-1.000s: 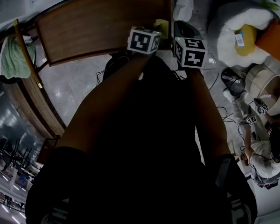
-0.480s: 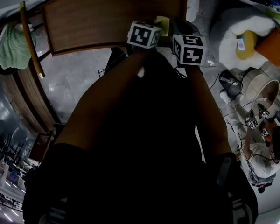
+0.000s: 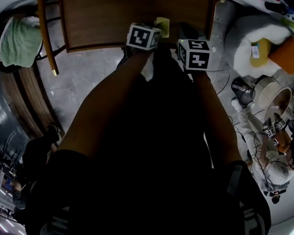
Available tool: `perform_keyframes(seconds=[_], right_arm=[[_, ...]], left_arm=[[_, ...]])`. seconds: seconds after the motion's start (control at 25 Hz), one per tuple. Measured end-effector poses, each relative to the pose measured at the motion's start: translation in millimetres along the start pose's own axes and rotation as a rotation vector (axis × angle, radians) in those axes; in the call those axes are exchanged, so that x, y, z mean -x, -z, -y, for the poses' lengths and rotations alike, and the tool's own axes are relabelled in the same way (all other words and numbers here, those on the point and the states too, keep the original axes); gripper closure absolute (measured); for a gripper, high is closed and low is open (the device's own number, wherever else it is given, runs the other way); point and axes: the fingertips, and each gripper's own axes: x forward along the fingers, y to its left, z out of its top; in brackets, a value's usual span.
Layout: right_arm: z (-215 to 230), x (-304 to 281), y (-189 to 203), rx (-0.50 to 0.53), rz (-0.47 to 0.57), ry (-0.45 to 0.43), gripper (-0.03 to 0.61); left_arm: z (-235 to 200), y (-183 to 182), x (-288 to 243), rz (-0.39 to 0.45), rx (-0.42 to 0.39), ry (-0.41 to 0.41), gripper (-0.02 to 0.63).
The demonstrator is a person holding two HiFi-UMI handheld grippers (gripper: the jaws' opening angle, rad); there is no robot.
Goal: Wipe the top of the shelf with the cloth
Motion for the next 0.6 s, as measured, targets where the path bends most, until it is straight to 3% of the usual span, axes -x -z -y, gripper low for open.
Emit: perform_keyframes(seconds=[0.28,0.6], right_arm=[[-52.7,-20.8,-15.4,0.025,-0.001,-0.034,0.553],[-116.8,-49.7,-29.1,0.049,0.003,-0.074,0.552]], left_arm=[[-64.5,14.0,42.9,0.014,0.018,-0.068,0.586],[-125.2,34.0,85.6,0.036,0.074,-0.092,0.586]])
